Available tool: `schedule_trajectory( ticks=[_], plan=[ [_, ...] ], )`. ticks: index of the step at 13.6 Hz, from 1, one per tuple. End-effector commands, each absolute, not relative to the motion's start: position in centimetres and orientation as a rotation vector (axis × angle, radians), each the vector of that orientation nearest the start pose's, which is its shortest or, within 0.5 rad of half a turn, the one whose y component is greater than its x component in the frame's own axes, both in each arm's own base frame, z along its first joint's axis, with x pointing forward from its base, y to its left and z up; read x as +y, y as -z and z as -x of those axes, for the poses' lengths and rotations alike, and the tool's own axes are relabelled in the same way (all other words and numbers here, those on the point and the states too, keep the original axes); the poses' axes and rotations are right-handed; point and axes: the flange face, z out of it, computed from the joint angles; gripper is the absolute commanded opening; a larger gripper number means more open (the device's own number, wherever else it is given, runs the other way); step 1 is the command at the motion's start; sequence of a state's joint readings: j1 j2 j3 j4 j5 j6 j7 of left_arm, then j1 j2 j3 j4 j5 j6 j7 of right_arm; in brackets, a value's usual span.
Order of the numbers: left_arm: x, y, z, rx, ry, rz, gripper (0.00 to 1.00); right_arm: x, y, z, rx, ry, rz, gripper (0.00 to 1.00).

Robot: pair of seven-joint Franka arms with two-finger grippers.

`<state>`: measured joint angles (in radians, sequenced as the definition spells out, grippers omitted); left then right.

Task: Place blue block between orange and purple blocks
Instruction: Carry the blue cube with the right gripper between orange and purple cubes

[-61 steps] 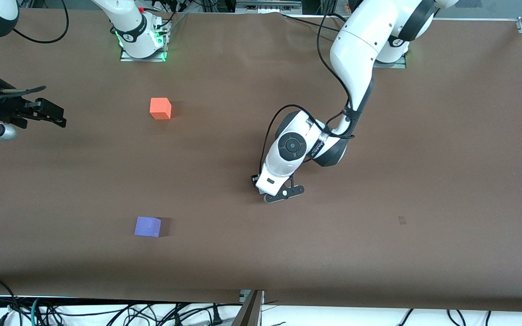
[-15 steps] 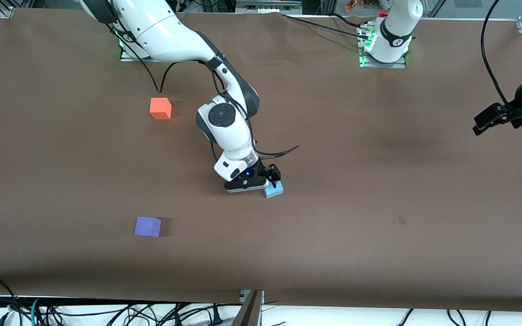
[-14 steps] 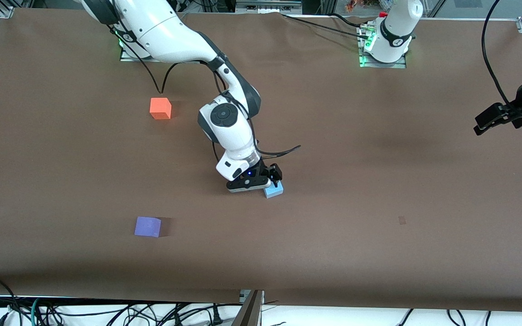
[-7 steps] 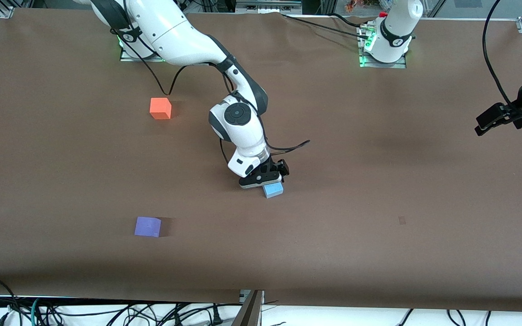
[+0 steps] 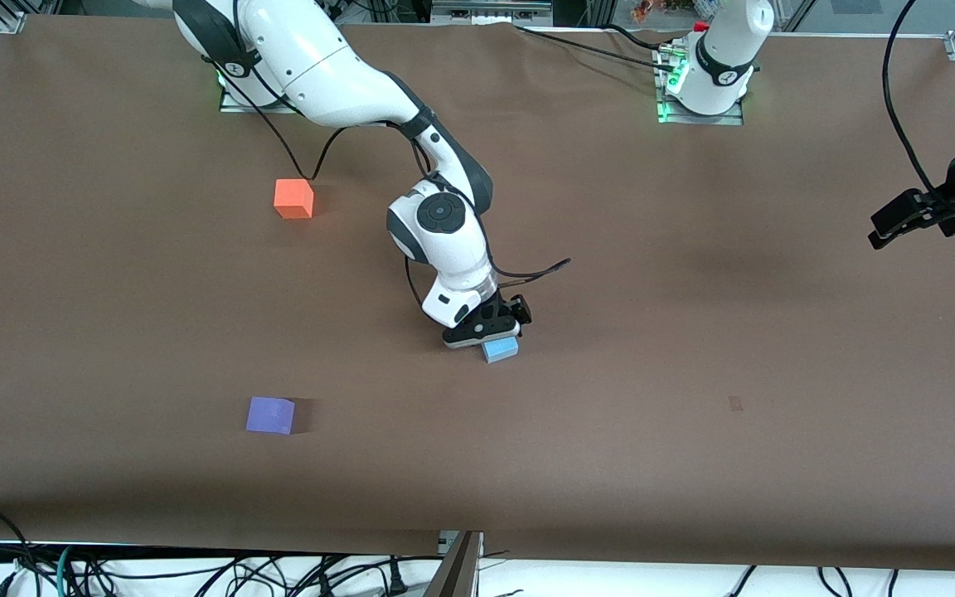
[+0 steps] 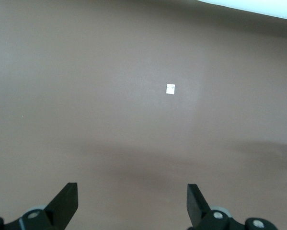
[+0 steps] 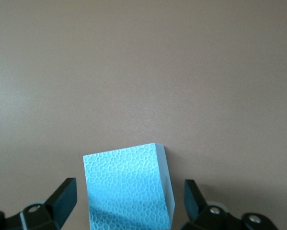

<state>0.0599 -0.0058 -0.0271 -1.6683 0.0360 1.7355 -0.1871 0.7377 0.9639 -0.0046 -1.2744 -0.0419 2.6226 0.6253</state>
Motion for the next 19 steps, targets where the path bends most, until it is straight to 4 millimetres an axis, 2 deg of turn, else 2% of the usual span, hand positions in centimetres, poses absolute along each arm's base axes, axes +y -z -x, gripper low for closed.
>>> schedule_trajectory(
  ticks=[1,3,5,6,9,11,12,13,14,16,18,19],
  plan=[
    [2.3,-60.3,-57.0,-0.315,0.115,3.1,1.0,53.1,-20.5,-58.1,-0.222,0.504,2.873,0.72],
    [2.2,-60.2,-57.1,-0.31,0.113,3.099,1.0,53.0,-20.6,-58.2,-0.249,0.52,2.878,0.46],
    [2.2,-60.2,-57.1,-0.309,0.111,3.097,1.0,53.1,-20.7,-58.2,-0.257,0.523,2.88,0.27],
    [2.2,-60.2,-57.1,-0.307,0.111,3.097,1.0,53.0,-20.8,-58.3,-0.261,0.523,2.882,0.24],
    [2.2,-59.8,-56.7,-0.255,0.046,3.094,1.0,51.6,-22.8,-59.5,-0.238,0.487,2.936,0.24],
    [3.1,-59.7,-56.6,-0.082,0.039,3.105,1.0,50.0,-27.4,-61.7,-0.18,0.45,2.995,0.21],
    [3.6,-59.7,-56.6,-0.082,0.039,3.114,1.0,49.2,-29.1,-62.3,-0.161,0.417,3.028,0.2],
    [3.7,-59.6,-56.6,-0.09,0.03,3.114,1.0,47.5,-31.0,-63.2,-0.136,0.387,3.056,0.2],
    [3.7,-59.6,-56.6,-0.085,0.027,3.114,1.0,45.4,-32.0,-64.3,-0.122,0.361,3.07,0.2],
    [3.5,-59.6,-56.6,-0.083,0.025,3.114,1.0,40.1,-34.2,-67.0,-0.072,0.281,3.078,0.2],
    [3.2,-59.6,-56.6,-0.078,0.025,3.115,1.0,34.8,-35.5,-69.2,-0.062,0.165,3.022,0.2],
    [3.2,-59.6,-56.6,-0.078,0.025,3.115,1.0,32.9,-36.0,-69.4,-0.101,0.116,3.036,0.2]
  ],
)
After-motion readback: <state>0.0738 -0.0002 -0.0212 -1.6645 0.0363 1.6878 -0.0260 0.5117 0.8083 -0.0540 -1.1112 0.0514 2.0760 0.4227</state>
